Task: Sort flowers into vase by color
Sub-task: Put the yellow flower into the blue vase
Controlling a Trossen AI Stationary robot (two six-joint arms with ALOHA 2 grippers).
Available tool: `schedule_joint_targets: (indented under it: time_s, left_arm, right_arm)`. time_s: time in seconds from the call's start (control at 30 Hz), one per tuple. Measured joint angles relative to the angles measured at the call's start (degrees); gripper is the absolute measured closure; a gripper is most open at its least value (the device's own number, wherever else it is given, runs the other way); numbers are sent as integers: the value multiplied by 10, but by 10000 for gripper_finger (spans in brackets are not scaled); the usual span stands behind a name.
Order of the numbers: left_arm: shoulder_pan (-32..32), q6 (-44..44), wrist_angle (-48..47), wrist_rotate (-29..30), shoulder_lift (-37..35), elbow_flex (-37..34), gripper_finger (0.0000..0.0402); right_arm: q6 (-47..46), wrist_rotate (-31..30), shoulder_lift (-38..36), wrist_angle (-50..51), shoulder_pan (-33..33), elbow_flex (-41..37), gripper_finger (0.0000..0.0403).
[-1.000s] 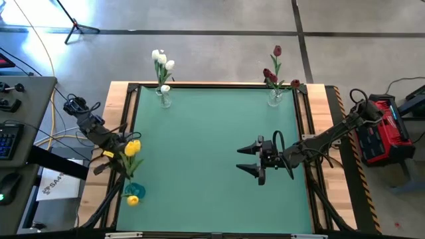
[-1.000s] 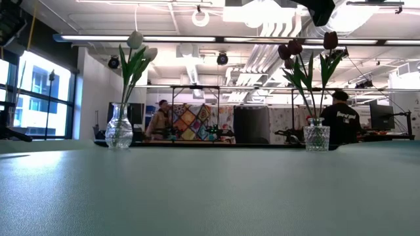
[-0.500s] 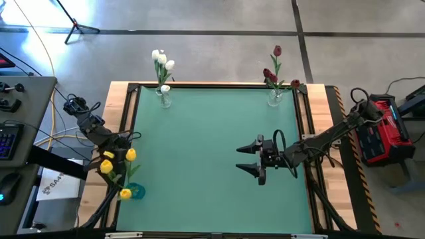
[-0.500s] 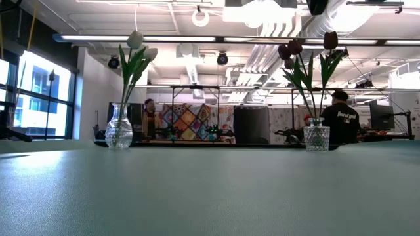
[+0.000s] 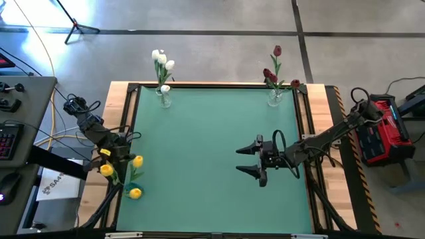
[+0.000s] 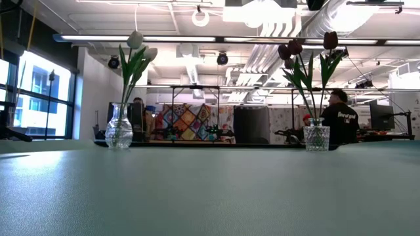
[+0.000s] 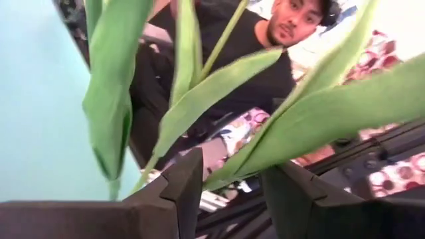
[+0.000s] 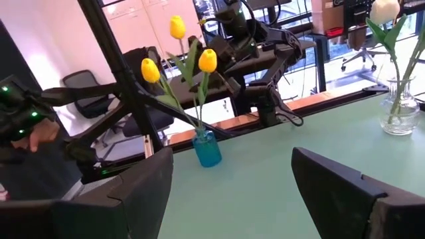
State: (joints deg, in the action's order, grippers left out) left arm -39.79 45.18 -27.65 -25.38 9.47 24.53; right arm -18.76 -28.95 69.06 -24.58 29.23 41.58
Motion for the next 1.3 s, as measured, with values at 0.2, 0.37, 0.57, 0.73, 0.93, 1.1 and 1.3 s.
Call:
schedule_joint_targets:
  time_s: [0.2,0.37,0.57,0.73,0.93,1.1,1.3]
  left_arm:
    - [0,-42,-13,8,0,-4,268]
    - [0,-54,-13,5,0,-4,268]
    - [0,-50,-13,3,0,-4,268]
    - [0,-6,-11,-33,-1,-4,268]
    - [0,15,45,-58,-1,-5,268]
    - [0,5,118,-59,-1,-5,268]
    - [0,-115,19,-17,-1,-5,268]
  right_arm:
    - [8,3,0,2,0,0,107]
    - [8,3,0,6,0,0,107]
    - [19,3,0,17,0,0,107]
    - [34,18,0,29,-8,0,107]
    - [38,46,0,31,-33,0,107]
    - [22,55,0,31,-42,0,107]
    - [7,56,0,33,-37,0,107]
